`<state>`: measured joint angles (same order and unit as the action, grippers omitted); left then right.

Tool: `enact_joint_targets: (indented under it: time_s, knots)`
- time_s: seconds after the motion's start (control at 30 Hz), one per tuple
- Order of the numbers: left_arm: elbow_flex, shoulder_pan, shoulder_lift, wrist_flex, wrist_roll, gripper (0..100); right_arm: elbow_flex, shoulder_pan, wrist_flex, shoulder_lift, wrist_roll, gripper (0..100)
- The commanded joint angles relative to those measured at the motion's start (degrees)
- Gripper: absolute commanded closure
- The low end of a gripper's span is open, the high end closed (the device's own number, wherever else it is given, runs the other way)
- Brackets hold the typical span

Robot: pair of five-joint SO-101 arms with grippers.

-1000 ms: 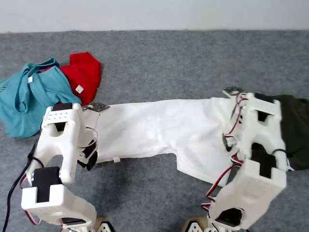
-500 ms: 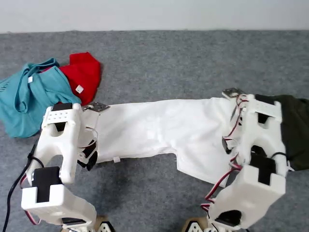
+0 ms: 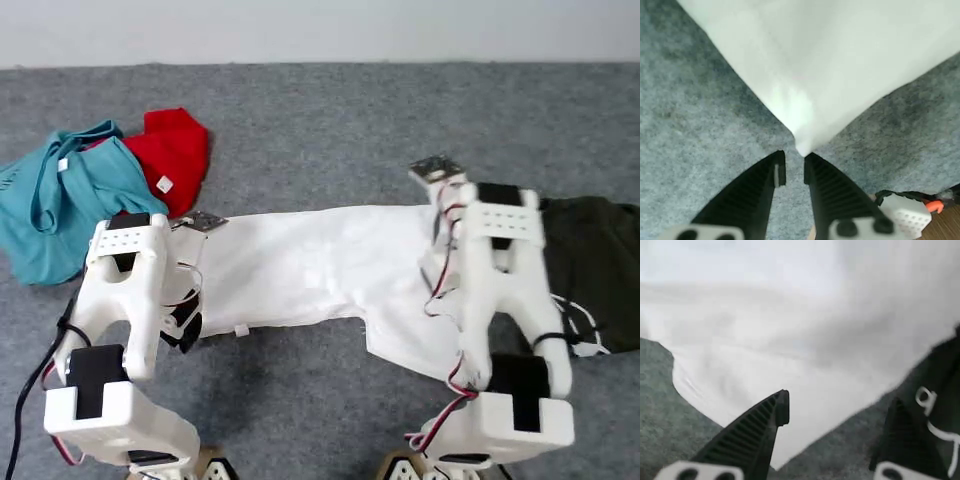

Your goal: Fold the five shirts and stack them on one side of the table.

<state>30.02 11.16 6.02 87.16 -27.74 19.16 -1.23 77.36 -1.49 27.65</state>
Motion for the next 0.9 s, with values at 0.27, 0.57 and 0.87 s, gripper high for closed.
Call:
enact_joint_targets:
  time_s: [0.27, 0.57, 0.87]
  knots:
    - [-1.4, -0.2, -1.7, 0.4, 0.2, 92, 16.1, -0.7, -16.9, -0.2, 0.1, 69.2]
    - [-1.4, -0.2, -1.6, 0.3, 0.2, 92, 20.0, -7.1, -17.0, 0.2, 6.5, 69.2]
    - [-1.4, -0.2, -1.6, 0.3, 0.2, 92, 19.7, -7.0, -15.3, 0.4, 8.9, 69.2]
